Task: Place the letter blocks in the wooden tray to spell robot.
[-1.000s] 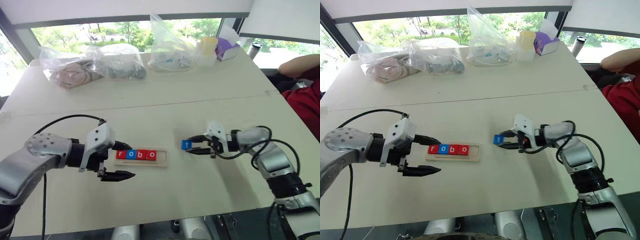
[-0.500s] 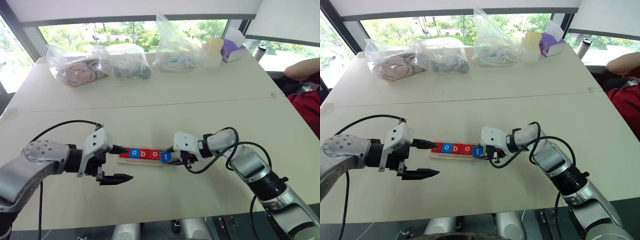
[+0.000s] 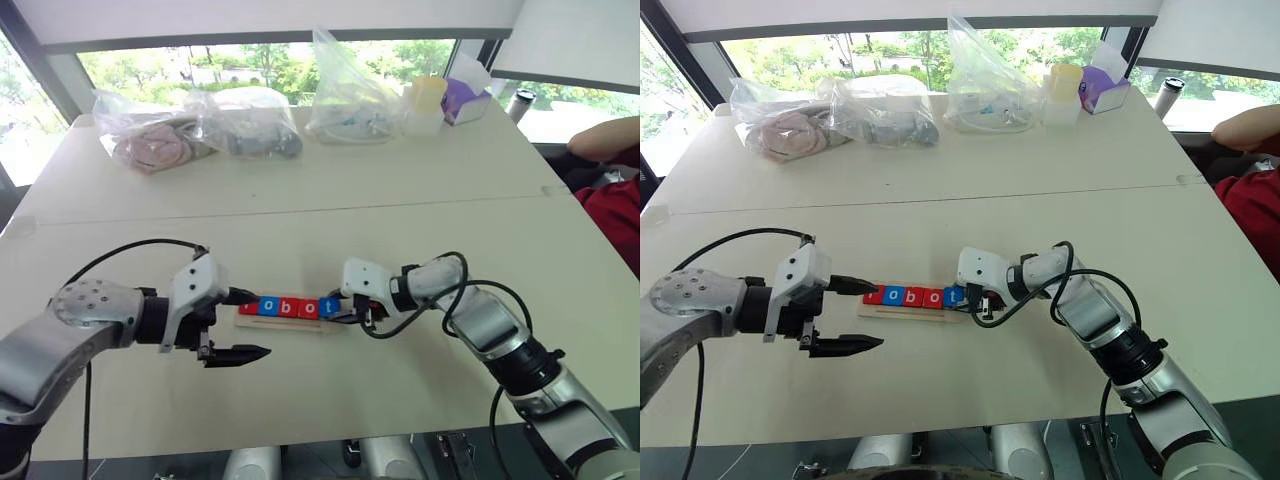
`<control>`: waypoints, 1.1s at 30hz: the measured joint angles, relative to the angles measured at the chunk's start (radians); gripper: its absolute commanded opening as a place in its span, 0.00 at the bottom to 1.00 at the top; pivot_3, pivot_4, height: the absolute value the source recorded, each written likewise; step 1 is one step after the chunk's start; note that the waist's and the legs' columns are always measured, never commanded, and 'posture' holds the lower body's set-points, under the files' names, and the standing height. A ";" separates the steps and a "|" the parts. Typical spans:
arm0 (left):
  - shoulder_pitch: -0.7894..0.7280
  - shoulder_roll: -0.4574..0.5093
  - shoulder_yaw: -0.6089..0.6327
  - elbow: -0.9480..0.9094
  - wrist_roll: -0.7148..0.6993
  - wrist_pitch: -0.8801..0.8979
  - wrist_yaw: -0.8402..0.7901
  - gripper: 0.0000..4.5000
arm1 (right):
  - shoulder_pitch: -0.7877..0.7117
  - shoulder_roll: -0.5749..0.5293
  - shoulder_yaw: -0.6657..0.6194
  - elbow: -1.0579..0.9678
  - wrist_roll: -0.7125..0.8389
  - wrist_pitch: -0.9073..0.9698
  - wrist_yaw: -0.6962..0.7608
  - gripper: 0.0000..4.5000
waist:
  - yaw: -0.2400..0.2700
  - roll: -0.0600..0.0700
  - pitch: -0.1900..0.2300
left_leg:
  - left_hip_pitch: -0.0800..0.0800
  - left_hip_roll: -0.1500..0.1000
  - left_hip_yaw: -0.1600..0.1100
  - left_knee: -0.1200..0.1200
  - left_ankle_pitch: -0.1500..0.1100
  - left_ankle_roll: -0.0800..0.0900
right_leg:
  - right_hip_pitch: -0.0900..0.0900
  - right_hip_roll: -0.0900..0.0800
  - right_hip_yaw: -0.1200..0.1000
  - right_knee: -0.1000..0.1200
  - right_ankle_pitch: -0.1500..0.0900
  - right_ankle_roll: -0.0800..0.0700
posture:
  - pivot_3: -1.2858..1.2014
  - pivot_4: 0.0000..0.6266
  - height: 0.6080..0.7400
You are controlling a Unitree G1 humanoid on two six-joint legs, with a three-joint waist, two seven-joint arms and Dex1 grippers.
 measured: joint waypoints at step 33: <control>-0.019 -0.021 -0.040 0.080 0.061 -0.072 -0.016 1.00 | 0.027 0.058 -0.162 -0.131 0.148 0.148 -0.160 0.99 | -0.001 0.000 0.000 | 0.001 0.000 0.000 0.000 0.000 0.000 | -0.001 0.000 0.000 0.004 -0.001 0.000 | 0.52 0.24 1.00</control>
